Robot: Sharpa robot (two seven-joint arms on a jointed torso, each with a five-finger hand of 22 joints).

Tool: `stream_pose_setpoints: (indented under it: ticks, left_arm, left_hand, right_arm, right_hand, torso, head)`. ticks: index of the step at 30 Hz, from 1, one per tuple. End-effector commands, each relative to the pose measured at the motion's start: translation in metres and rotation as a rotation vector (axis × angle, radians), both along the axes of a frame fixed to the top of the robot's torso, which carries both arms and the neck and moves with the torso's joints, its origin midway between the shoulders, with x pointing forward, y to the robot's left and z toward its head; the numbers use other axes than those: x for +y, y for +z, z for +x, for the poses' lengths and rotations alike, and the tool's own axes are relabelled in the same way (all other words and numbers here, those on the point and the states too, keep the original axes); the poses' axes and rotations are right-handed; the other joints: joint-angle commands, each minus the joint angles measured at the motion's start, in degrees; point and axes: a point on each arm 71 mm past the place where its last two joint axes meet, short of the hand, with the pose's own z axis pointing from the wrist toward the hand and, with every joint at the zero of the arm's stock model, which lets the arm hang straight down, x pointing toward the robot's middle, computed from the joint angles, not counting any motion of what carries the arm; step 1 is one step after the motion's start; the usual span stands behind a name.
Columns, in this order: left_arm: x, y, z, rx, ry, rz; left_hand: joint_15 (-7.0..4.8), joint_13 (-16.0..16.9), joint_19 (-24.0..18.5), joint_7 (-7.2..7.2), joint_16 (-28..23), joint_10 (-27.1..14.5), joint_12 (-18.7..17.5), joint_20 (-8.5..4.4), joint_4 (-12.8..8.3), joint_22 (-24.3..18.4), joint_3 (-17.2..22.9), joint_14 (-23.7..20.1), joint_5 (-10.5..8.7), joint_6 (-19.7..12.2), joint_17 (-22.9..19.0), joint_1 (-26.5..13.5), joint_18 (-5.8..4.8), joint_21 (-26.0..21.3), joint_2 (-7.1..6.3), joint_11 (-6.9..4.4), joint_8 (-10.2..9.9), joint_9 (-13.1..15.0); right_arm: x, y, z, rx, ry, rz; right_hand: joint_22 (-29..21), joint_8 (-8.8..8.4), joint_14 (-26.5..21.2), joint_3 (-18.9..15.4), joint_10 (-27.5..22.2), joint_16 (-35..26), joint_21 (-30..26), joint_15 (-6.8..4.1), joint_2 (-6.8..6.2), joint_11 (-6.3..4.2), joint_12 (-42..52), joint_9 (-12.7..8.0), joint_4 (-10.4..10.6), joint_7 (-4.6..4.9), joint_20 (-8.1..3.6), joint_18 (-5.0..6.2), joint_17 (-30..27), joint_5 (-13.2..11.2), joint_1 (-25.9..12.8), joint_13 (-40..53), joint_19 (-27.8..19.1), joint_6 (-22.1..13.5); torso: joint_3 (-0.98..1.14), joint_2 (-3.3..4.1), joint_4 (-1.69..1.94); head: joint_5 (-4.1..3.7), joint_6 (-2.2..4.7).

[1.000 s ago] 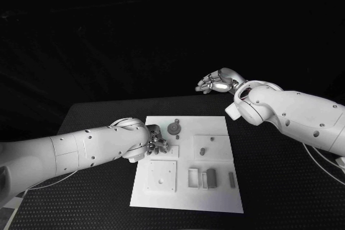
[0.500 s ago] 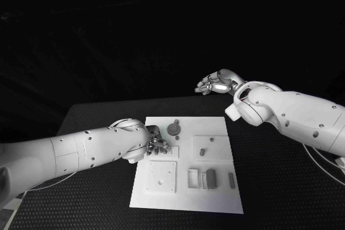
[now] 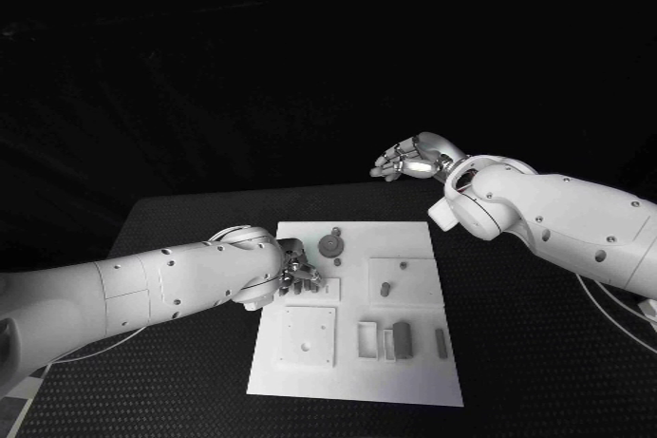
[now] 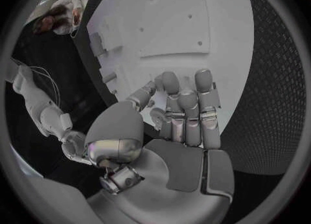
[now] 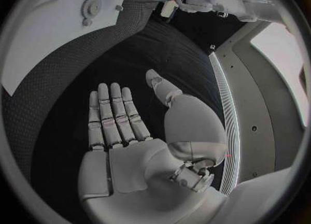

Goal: Assemble the parts on the task board

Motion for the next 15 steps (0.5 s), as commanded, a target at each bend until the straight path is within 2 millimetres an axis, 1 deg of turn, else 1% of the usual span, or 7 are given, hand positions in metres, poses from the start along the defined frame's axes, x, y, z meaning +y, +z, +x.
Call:
stream_pose_setpoints:
  ticks: [1, 3, 8, 11, 15]
  left_arm:
    - [0.0004, -0.0013, -0.0006, 0.008, -0.011, 0.009]
    - [0.0011, -0.0012, -0.0003, 0.005, -0.007, 0.008]
    - [0.0031, -0.0012, 0.0003, 0.000, 0.002, 0.005]
    - [0.0035, -0.0013, 0.0003, 0.001, 0.003, 0.003]
    - [0.0074, -0.0011, 0.0003, 0.000, 0.017, -0.006]
  left_hand:
    - [-2.21, -0.1, 0.1, -3.01, 0.5, -1.5, 0.3, -0.60, 0.7, 1.2, -0.1, -2.7, -0.61, 6.3, -0.2, -0.2, 0.27, 0.2, -1.27, -0.96, -0.1, 0.2]
    - [-2.25, -0.1, 0.1, -3.03, 0.8, -1.5, 0.5, -0.62, 1.2, 1.2, -0.5, -2.8, -1.23, 6.3, -0.5, -0.7, 0.27, 0.2, -2.47, -0.99, -0.1, 0.3]
    - [-2.26, -0.1, 0.1, -3.03, 1.2, -1.6, 0.7, -0.64, 2.7, 1.2, -1.2, -2.9, -1.39, 6.3, -0.7, -2.4, 0.27, 0.2, -4.06, -1.00, 0.0, 0.5]
    - [-2.40, 0.0, 0.2, -3.16, 1.6, -1.6, 1.0, -0.82, 4.6, 1.1, -0.8, -3.1, -1.41, 6.3, -1.0, -3.5, 0.46, 0.3, -5.38, -1.14, 0.1, 0.8]
    - [-2.47, 0.0, 0.1, -3.17, 2.1, -1.8, 1.2, -0.84, 6.6, 1.2, -0.1, -3.3, -1.39, 6.1, -1.4, -3.7, 0.50, 0.3, -6.60, -1.17, 0.2, 1.1]
  right_arm:
    - [0.0015, -0.0004, -0.0006, 0.006, 0.013, 0.001]
    - [0.0010, -0.0006, -0.0007, 0.008, 0.012, 0.001]
    - [0.0004, -0.0010, -0.0005, 0.009, 0.012, 0.000]
    - [0.0001, -0.0011, -0.0005, 0.009, 0.011, 0.000]
    - [-0.0008, -0.0014, -0.0004, 0.009, 0.009, -0.001]
  right_hand:
    - [0.1, 0.18, -0.4, -0.2, 0.0, -0.4, -0.3, 0.04, 0.42, 0.27, -0.1, -0.1, 0.0, -0.09, 0.00, -0.62, -0.1, -0.1, 0.1, -0.1, -0.4, -0.5]
    - [0.1, 0.19, -0.5, -0.2, 0.0, -0.4, -0.4, 0.07, 0.42, 0.28, -0.1, -0.1, 0.0, -0.09, 0.01, -0.63, -0.1, -0.1, 0.1, -0.2, -0.5, -0.5]
    - [0.3, 0.26, -1.0, -0.3, 0.0, -0.7, -0.5, 0.27, 0.44, 0.30, 0.0, -0.1, 0.0, -0.09, 0.07, -0.75, -0.3, -0.1, 0.2, -0.5, -1.0, -0.5]
    - [0.4, 0.28, -1.1, -0.4, 0.0, -0.8, -0.6, 0.36, 0.42, 0.31, 0.1, -0.2, 0.0, -0.09, 0.10, -0.81, -0.3, -0.1, 0.2, -0.7, -1.1, -0.5]
    - [0.4, 0.30, -1.3, -0.4, 0.0, -0.9, -0.7, 0.43, 0.40, 0.31, 0.1, -0.2, 0.0, -0.09, 0.13, -0.85, -0.4, -0.1, 0.2, -0.8, -1.3, -0.5]
  torso:
    - [-0.01, -0.01, 0.00]
    - [-0.02, 0.00, 0.00]
    - [-0.02, 0.01, 0.01]
    - [-0.02, -0.02, 0.00]
    - [-0.02, 0.00, -0.01]
  head:
    - [0.03, -0.07]
    - [0.03, -0.12]
    - [0.01, -0.04]
    - [0.03, -0.07]
    - [0.04, 0.03]
